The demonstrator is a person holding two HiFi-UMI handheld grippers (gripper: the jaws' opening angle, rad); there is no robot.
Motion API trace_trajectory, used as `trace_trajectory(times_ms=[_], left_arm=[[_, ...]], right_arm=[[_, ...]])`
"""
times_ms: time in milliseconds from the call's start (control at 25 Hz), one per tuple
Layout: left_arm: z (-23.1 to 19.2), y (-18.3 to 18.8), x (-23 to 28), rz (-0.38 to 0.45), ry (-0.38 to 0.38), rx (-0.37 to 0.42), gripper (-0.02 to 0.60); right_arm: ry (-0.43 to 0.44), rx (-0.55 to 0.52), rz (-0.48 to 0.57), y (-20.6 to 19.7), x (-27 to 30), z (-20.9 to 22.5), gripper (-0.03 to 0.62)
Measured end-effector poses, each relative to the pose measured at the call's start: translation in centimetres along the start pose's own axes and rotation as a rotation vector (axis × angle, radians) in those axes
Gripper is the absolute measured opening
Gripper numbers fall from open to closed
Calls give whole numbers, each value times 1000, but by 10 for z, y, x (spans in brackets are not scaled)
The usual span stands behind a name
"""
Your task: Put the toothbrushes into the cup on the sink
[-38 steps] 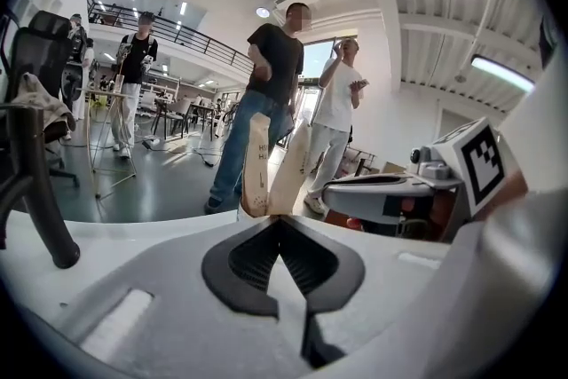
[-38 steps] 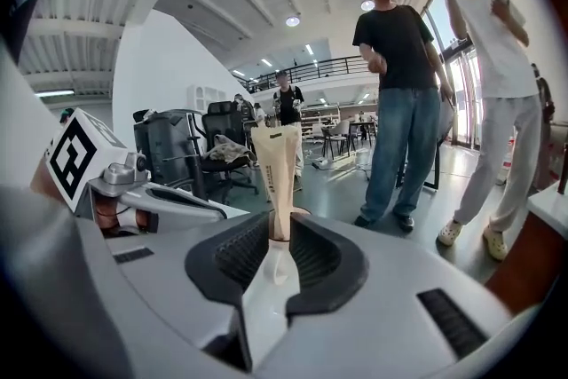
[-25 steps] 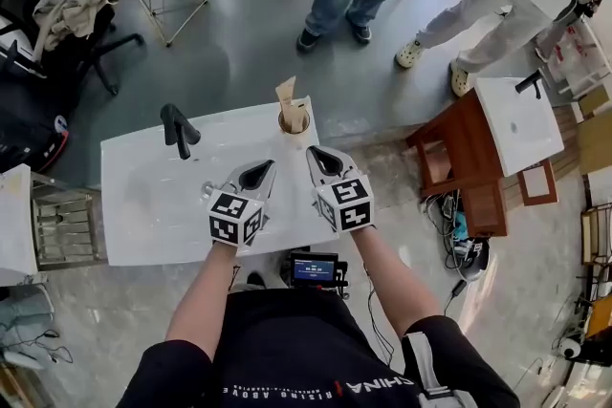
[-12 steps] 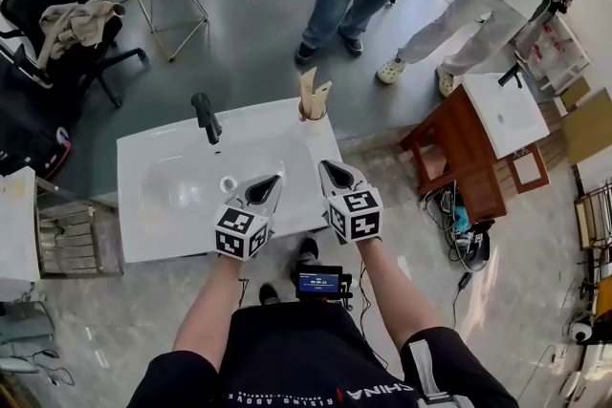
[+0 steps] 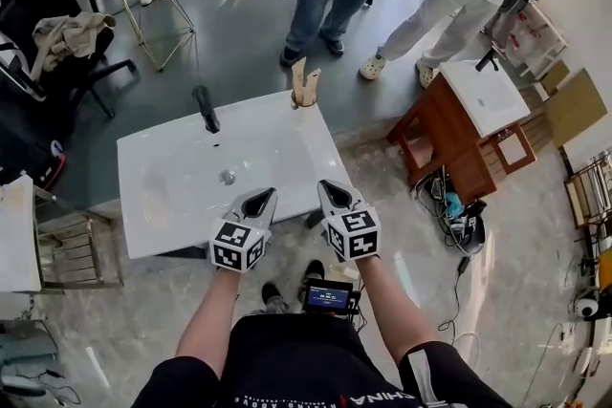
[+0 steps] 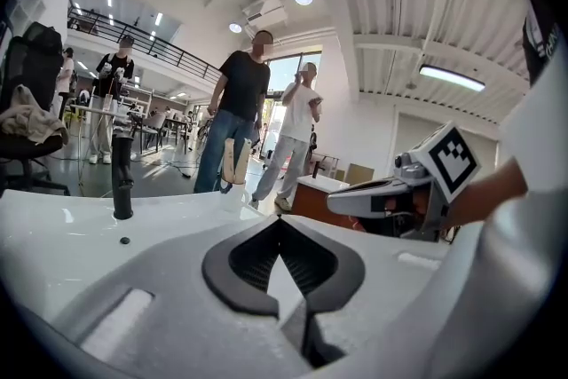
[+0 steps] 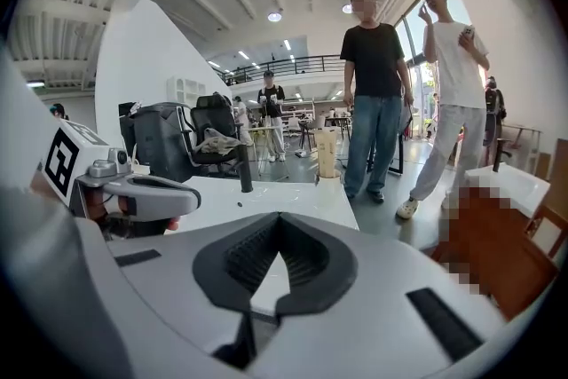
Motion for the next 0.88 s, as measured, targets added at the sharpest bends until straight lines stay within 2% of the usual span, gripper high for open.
trace_trajectory(times_ms=[440, 880], left_arm=[[30, -2, -11, 63, -11, -4, 3], [39, 7, -14, 59, -26, 15, 3]], right_arm=[[-10, -47, -4, -4, -32, -4, 8], [7, -76, 23, 7, -40, -7, 8]])
Point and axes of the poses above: the fingertips, and each gripper's own axes: x forward along the fingers, z to its right, y out of its top, the point moved 7 cm from there along -x, backward along the fingers, and after that the axes turned 4 degrees about -x, right-handed, at the moved point
